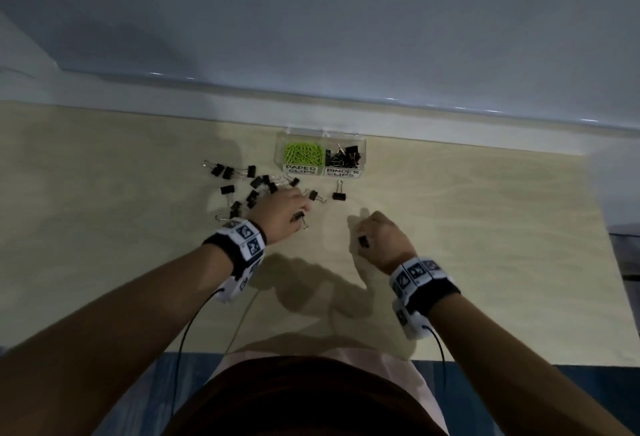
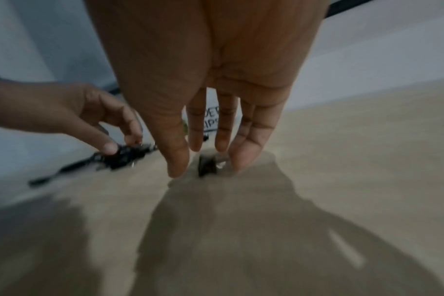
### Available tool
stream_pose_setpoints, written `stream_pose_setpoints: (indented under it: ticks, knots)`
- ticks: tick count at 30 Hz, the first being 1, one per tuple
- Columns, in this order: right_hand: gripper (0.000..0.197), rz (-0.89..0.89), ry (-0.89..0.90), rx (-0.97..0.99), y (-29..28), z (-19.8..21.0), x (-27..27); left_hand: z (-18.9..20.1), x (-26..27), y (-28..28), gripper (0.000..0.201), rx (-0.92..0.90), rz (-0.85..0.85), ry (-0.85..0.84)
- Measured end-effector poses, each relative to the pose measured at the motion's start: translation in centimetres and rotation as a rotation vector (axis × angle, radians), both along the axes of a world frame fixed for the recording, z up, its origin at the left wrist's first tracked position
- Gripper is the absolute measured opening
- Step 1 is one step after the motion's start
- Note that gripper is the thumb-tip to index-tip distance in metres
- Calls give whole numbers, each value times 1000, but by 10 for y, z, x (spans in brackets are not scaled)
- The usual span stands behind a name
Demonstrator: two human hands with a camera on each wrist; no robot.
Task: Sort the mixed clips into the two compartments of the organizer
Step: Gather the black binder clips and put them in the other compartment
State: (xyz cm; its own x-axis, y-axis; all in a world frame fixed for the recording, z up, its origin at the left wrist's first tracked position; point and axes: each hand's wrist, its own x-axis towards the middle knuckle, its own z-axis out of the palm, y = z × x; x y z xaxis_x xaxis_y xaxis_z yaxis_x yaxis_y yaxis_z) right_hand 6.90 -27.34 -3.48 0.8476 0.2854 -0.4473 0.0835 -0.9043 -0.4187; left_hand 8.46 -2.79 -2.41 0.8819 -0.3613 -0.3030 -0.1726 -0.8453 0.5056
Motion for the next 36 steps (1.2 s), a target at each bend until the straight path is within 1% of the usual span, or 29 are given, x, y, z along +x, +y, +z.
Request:
stream_pose_setpoints:
  ticks: [2,3,5,7,9,13,14,16,20,22,24,27,31,34,36]
  knots:
    - [21,33,35,-35,0,-6,-8,-10,-11,2,45,70,-81,15]
    - [20,41,29,-39,0,-7,-9,-13,-14,1,49,99,-103,17]
    - [17,82,9,-57,0,-7,-6,-18,-15,-1,51,164,-136,29]
    - [13,96,-15,-72,3,-5,0,-21,-14,-1,50,210,-166,34]
    - [11,49,-89,-29,11,2,12,-22,-12,0,48,230,-194,35]
    - [23,-30,-277,84,44,14,42,-19,-8,1,44,251,-231,28]
    - [25,-44,-279,82,53,13,48,-18,-7,0,44,255,-240,28]
    - [26,-57,-229,31,68,6,58,-15,-5,-2,42,266,-261,35]
    - [24,-17,-183,-107,75,-9,60,-9,-5,-7,27,263,-269,20]
    - [28,-9,-183,-121,72,-11,58,-6,-7,-11,27,281,-279,14]
    - [30,-3,-185,-117,66,-10,55,-3,-7,-15,33,304,-296,10]
    - [23,-19,-193,-49,55,-3,48,0,-7,-19,37,325,-335,-19]
    - [12,-106,-339,139,46,16,43,3,-4,-20,34,343,-404,18]
    - [14,-161,-440,212,49,34,69,2,1,-19,25,328,-402,59]
    - [15,-177,-488,231,52,42,92,6,6,-17,17,239,-322,83]
